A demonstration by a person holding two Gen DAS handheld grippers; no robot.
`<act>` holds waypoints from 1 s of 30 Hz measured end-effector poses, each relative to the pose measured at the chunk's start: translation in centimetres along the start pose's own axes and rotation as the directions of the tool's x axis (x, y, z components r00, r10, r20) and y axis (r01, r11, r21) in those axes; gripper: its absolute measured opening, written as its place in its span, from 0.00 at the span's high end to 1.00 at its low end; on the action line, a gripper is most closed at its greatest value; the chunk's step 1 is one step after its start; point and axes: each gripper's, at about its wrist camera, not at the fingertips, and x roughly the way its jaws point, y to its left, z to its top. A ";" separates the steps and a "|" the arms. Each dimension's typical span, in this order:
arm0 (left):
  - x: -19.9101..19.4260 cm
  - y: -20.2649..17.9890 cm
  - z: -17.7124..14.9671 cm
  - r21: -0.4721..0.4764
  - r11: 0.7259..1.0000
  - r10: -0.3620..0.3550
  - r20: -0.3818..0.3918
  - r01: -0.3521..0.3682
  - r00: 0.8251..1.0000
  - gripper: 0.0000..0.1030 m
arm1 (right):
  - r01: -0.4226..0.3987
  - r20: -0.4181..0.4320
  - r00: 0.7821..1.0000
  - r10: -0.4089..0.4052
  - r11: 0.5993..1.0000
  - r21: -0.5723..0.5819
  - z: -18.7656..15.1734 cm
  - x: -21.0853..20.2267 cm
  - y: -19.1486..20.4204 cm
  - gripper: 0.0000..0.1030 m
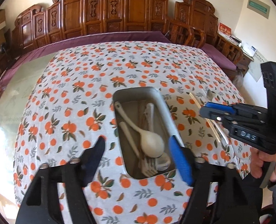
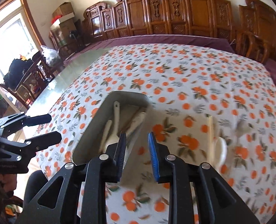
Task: Organize utensils
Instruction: 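Grasp the metal spoon lying on the cloth with the right tool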
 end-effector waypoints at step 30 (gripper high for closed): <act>7.4 -9.2 1.0 0.089 0.993 -0.070 -0.082 0.077 0.994 0.27 | 0.256 -0.095 0.965 -0.244 0.956 0.145 -3.7 3.6 -18.9 0.65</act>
